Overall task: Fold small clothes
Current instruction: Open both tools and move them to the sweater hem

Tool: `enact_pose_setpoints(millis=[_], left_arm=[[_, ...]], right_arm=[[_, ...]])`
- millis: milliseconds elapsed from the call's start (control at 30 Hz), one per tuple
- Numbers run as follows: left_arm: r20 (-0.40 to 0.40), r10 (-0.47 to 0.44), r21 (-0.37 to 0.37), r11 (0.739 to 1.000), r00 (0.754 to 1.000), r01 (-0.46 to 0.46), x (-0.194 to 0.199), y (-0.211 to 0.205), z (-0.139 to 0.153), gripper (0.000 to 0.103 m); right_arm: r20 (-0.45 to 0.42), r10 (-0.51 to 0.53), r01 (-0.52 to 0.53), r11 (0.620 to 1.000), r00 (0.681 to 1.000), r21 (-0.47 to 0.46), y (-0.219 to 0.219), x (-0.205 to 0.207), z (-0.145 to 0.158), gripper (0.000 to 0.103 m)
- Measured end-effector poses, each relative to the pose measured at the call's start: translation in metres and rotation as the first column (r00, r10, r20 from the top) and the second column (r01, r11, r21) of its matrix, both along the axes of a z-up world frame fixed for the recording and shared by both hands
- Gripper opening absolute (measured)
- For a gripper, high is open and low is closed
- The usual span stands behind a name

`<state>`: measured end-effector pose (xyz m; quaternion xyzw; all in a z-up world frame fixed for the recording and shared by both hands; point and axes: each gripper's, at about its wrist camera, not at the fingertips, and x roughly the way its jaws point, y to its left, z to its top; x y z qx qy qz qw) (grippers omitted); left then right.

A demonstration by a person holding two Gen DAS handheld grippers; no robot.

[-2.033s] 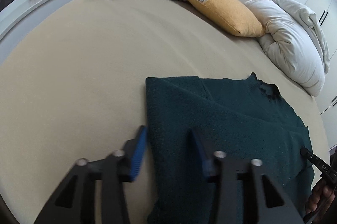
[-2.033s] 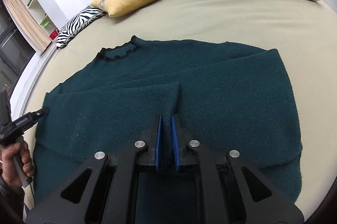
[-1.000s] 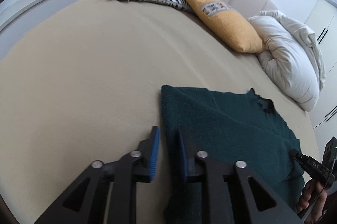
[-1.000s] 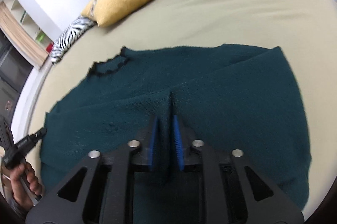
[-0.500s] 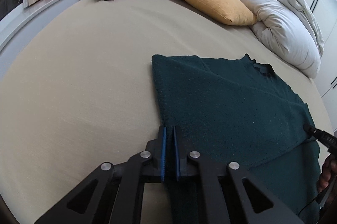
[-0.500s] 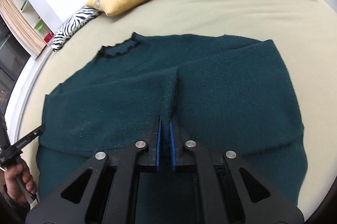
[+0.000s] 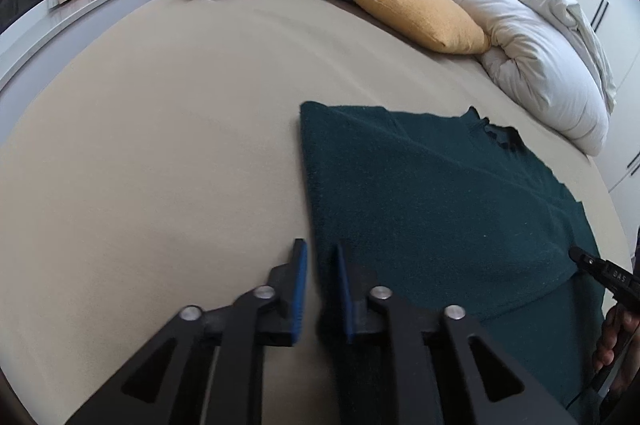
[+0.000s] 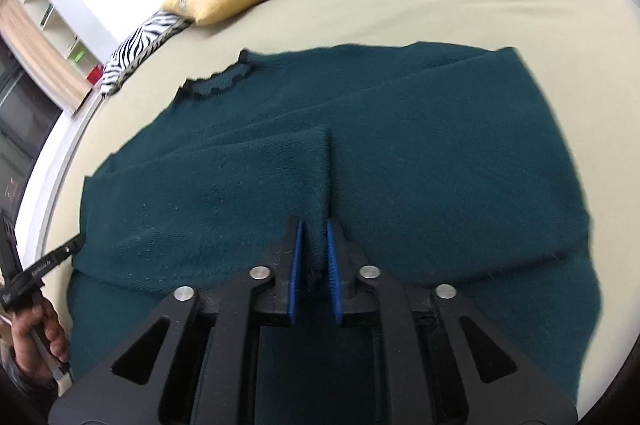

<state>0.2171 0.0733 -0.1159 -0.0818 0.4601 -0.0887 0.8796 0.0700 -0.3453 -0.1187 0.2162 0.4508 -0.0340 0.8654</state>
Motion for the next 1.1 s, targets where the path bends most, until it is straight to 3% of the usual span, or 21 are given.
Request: enact_pose_setpoints(millis=[100, 133, 200, 267, 367, 700, 933, 1100], left_arm=[[0.034, -0.010, -0.009, 1.000, 0.999, 0.010, -0.023, 0.005, 0.018, 0.033], [0.042, -0.013, -0.020, 1.000, 0.999, 0.014, -0.032, 0.007, 0.024, 0.041], [0.048, -0.031, -0.047, 0.998, 0.998, 0.033, -0.056, 0.013, 0.033, 0.051], [0.044, -0.055, -0.078, 0.995, 0.998, 0.058, -0.080, 0.017, 0.038, 0.065], [0.032, -0.091, -0.120, 0.988, 0.995, 0.095, -0.122, 0.023, 0.039, 0.076], [-0.177, -0.092, -0.322, 0.946, 0.980, 0.030, -0.230, 0.070, 0.002, 0.076], [-0.253, -0.152, -0.388, 0.921, 0.955, 0.044, -0.264, 0.065, -0.014, 0.074], [-0.295, -0.192, -0.465, 0.884, 0.936, 0.035, -0.272, 0.065, -0.025, 0.074]], right_arm=[[0.064, -0.041, 0.043, 0.999, 0.997, -0.032, -0.007, -0.028, 0.024, 0.030], [0.087, -0.050, 0.054, 0.998, 0.995, -0.046, -0.010, -0.042, 0.032, 0.041], [0.125, -0.062, 0.069, 0.997, 0.990, -0.047, -0.015, -0.072, 0.047, 0.054], [0.141, -0.058, 0.064, 0.997, 0.988, -0.035, -0.019, -0.101, 0.056, 0.057], [0.140, -0.053, 0.056, 0.998, 0.989, -0.015, -0.025, -0.152, 0.062, 0.057], [0.108, -0.074, 0.058, 0.987, 0.991, 0.151, -0.052, -0.287, 0.046, 0.057], [0.074, -0.112, 0.090, 0.962, 0.991, 0.259, -0.070, -0.334, 0.028, 0.057], [0.063, -0.117, 0.092, 0.949, 0.991, 0.303, -0.075, -0.360, 0.019, 0.056]])
